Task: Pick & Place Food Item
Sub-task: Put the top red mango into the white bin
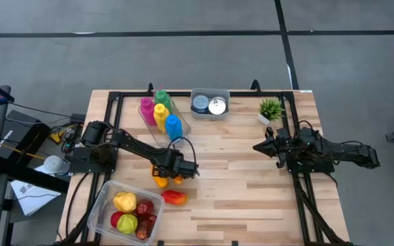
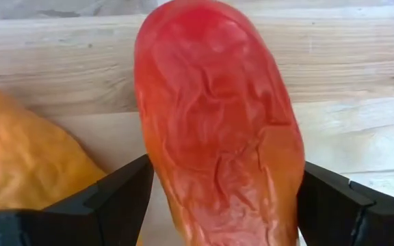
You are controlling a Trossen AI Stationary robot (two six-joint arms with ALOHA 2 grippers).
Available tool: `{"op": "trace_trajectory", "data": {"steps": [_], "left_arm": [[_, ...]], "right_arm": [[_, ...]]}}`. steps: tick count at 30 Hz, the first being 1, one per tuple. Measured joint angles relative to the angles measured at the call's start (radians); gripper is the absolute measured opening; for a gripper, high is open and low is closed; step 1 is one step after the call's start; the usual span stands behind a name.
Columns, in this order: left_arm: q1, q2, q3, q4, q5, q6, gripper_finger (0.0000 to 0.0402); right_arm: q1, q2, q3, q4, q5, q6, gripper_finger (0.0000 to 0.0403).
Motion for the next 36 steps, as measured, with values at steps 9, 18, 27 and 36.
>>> {"op": "trace_trajectory", "data": {"steps": [9,18,27,36], "left_arm": [[0.001,0.0,0.001,0.002,-0.021,-0.001,0.0301],[0.0,0.0,0.002,0.007,-0.026,-0.002,0.0301],[0.001,-0.002,0.002,0.003,-0.012,-0.005,0.0241],[0.001,-0.002,0.002,0.079,-0.006,0.015,0.02]], "right_arm": [[0.0,0.0,0.0,0.0,0.0,0.0,0.0012],[0.0,0.0,0.0,0.0,0.0,0.0,0.0012],[0.0,0.0,0.0,0.0,0.0,0.0,0.0012],[0.0,0.0,0.0,0.0,0.0,0.0,0.0012]]}}
